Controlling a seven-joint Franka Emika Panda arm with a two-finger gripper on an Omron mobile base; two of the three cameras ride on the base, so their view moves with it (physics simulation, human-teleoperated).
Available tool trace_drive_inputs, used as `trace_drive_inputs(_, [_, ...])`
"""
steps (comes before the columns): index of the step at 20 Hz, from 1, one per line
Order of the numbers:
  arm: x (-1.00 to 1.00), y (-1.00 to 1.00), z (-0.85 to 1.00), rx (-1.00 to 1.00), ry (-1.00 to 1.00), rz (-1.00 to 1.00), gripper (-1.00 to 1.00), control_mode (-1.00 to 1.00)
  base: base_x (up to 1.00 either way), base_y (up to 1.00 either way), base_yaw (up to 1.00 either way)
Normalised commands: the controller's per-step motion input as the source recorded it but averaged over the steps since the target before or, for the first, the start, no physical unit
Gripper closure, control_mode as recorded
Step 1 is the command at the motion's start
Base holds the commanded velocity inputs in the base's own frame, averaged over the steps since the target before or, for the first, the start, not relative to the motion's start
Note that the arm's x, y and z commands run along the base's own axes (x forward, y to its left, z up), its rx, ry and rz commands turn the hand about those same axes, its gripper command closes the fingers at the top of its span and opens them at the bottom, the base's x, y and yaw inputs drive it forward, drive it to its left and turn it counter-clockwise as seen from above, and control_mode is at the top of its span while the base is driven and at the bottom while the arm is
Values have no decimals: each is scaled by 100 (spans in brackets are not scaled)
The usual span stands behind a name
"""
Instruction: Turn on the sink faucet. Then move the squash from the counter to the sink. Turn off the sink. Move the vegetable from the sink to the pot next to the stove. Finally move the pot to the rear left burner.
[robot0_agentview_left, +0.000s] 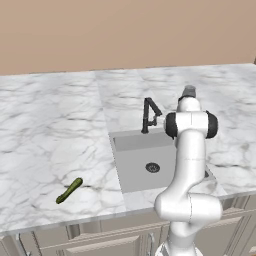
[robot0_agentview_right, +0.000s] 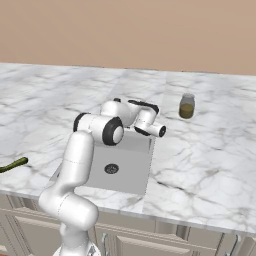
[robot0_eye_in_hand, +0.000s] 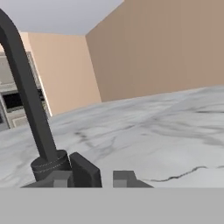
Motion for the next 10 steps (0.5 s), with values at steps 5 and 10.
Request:
trace_drive_inputs(5, [0,-30,-25,0,0,-2,100,-100,0,0,0])
trace_drive_inputs(10, [0,-34,-32,0,0,0,100,-100,0,0,0])
